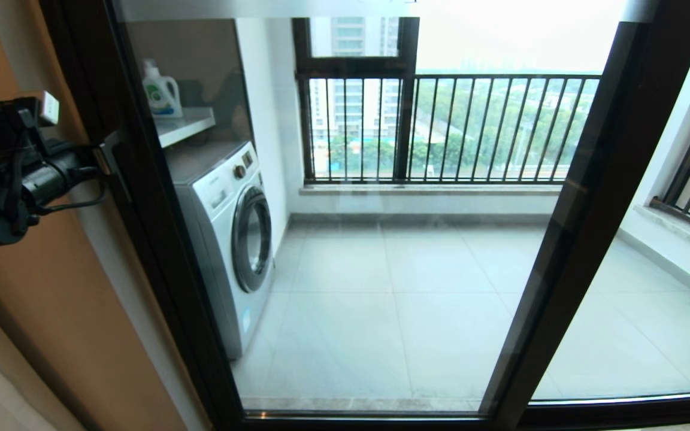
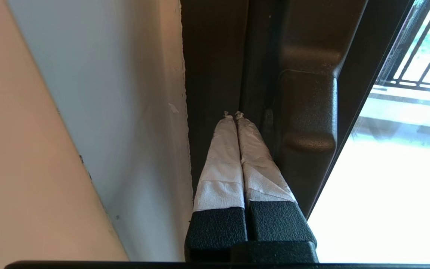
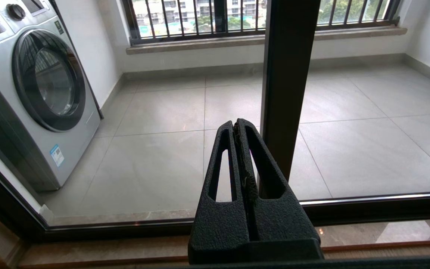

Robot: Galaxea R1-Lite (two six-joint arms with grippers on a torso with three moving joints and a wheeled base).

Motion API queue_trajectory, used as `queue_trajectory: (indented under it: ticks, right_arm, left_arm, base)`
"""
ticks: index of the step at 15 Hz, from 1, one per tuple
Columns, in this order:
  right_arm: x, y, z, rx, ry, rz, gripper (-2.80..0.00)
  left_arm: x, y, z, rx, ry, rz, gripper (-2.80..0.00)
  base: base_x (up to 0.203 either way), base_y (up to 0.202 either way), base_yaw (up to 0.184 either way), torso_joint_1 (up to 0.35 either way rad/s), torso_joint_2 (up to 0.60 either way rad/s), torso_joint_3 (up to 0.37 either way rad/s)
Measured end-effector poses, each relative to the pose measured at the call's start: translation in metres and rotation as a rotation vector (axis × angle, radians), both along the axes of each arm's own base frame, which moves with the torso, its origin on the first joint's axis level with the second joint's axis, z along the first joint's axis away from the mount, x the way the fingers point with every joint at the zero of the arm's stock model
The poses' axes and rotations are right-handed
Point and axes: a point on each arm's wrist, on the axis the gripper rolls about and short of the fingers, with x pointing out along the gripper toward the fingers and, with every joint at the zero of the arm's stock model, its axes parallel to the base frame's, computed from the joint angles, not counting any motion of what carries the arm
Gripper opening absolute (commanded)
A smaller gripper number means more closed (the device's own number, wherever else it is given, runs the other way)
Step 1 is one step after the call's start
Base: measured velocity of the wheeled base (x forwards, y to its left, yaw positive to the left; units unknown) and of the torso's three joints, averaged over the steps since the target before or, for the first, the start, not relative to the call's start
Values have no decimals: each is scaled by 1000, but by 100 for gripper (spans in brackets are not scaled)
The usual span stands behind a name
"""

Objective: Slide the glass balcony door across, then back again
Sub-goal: Open the slid door

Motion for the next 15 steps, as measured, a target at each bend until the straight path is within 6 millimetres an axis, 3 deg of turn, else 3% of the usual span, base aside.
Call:
queue_trajectory:
  ticks: [15]
  right_arm:
    - [0,0,0,0,0,0,-280]
  left_arm:
    - [-12,-2,6,-9,-7,-8,-280]
  base:
    - [0,0,0,0,0,0]
